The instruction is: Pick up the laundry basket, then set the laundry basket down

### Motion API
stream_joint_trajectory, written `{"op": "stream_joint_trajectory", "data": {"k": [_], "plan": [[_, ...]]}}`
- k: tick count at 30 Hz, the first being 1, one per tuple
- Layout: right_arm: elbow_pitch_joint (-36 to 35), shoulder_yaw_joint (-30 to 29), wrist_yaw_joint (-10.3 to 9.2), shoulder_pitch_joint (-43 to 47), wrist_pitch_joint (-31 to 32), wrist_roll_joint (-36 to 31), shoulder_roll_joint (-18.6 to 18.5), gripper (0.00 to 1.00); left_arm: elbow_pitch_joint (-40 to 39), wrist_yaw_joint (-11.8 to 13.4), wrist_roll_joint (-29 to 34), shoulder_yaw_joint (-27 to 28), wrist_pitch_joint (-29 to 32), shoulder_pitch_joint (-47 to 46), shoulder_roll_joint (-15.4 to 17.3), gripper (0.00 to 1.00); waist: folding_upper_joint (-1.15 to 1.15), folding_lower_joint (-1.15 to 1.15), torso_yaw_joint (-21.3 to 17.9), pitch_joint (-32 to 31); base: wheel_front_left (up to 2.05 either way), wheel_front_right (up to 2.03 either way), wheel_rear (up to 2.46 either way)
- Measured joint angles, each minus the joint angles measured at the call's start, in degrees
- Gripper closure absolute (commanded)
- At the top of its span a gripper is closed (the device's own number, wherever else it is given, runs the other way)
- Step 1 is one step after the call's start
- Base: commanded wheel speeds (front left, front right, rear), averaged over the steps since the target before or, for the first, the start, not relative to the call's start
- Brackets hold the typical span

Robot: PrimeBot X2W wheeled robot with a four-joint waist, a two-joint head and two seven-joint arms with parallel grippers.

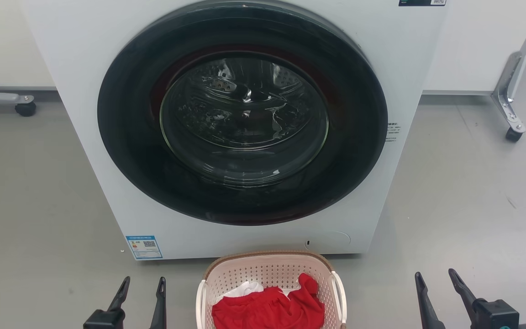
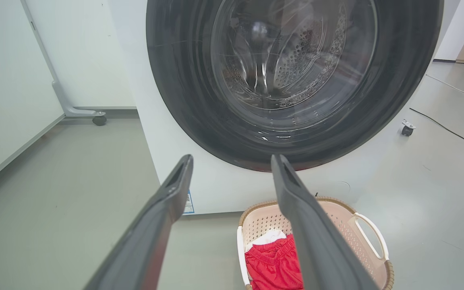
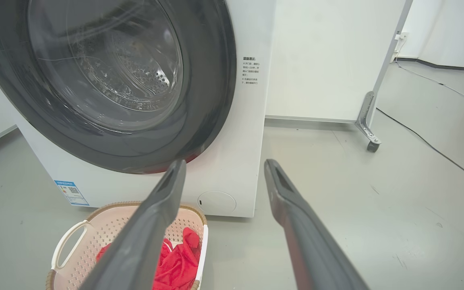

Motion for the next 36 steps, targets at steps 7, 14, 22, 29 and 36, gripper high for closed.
{"op": "stream_joint_trajectory", "data": {"k": [7,14,22,29,36], "plan": [[-0.02,-0.36,-0.01,0.01,0.00,0.00,0.02,0.00,0.38,0.01,-0.02,0.35,0.00,0.01,-0.43,0.00,0.00,0.00,-0.04,0.08,0.00,0.00,0.00],[-0.38,-0.58,-0.07,0.16,0.00,0.00,0.15,0.00,0.44,0.01,-0.02,0.49,0.00,0.10,-0.82,0.00,0.00,0.00,-0.06,0.54,0.00,0.00,0.00],[-1.83,-1.14,-0.08,0.05,0.00,-0.35,0.23,0.00,-0.23,-0.05,-0.02,0.83,0.00,0.03,-0.90,0.00,0.00,0.00,-0.09,3.31,0.00,0.00,0.00],[-2.70,-1.89,-0.18,-1.55,0.00,-0.43,0.33,0.00,-0.55,-0.12,-0.02,0.99,0.00,-1.61,-1.13,0.00,0.00,0.00,-0.04,7.05,0.00,0.00,0.00],[-3.83,-1.96,-0.57,-3.79,-0.01,-0.87,0.79,0.00,-0.90,-0.62,-0.01,1.02,0.00,-3.87,-1.29,0.00,0.00,0.00,-0.04,11.13,0.00,0.00,0.00]]}}
